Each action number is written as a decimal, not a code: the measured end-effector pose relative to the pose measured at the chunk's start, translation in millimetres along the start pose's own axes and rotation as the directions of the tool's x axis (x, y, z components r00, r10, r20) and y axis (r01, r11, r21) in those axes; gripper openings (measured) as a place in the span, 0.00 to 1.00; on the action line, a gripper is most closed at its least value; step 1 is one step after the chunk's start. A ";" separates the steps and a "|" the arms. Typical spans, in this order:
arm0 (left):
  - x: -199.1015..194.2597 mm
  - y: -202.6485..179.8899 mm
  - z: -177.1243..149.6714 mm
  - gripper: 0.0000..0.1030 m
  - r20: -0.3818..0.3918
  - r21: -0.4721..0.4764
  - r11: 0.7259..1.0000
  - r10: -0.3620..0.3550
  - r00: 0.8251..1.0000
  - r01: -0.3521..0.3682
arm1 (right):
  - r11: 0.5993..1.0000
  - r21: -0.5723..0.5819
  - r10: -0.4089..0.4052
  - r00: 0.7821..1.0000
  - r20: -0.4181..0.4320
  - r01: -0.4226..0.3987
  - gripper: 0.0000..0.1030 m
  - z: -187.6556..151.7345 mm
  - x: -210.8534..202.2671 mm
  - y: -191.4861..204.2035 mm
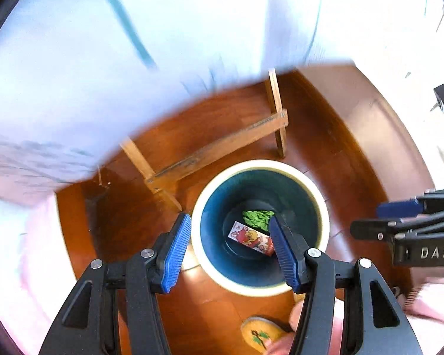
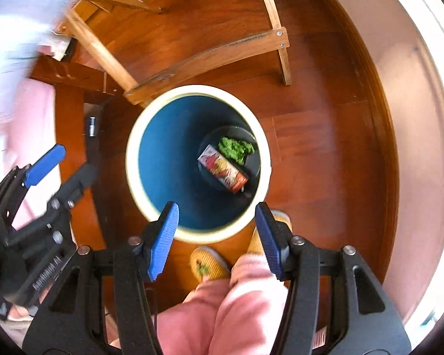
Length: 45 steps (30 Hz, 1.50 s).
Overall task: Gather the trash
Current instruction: 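Grasp the black-gold wrapper with the left tool while the right tool grasps red paper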
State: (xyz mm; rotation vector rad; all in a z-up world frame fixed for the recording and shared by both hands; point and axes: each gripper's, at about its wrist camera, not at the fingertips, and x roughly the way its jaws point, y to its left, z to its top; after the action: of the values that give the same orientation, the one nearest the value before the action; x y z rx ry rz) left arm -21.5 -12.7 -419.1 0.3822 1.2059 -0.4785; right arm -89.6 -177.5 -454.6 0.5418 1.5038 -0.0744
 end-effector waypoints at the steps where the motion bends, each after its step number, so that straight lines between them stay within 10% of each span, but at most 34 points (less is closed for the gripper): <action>1: -15.1 1.6 3.6 0.55 0.004 -0.009 1.000 -0.002 1.000 0.002 | 1.000 0.001 0.002 1.000 0.004 -0.002 0.49 -4.5 -16.4 5.6; 10: -187.5 25.9 44.4 0.55 0.057 -0.101 0.994 -0.029 0.998 0.034 | 1.000 -0.022 0.023 0.988 0.150 -0.020 0.49 -16.7 -182.4 73.1; 25: -406.7 90.9 107.5 0.55 0.255 -0.212 0.976 0.011 0.967 0.045 | 0.992 -0.126 0.074 0.905 0.420 -0.022 0.49 -34.1 -383.9 175.8; 37: -410.4 116.9 170.7 0.55 0.253 -0.210 0.977 0.027 0.967 0.028 | 0.991 -0.132 0.089 0.844 0.528 -0.022 0.49 31.6 -443.4 191.3; 45: -325.5 125.9 252.0 0.55 0.105 -0.325 0.941 -0.061 0.993 0.092 | 0.988 -0.150 0.101 0.879 0.467 -0.034 0.49 151.8 -425.3 154.0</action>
State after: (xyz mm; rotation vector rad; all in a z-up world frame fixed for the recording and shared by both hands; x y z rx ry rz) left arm 155.6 9.3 -27.4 0.0247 1.1875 -0.3485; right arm 70.5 -219.7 -7.1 0.4251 0.9998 -0.0435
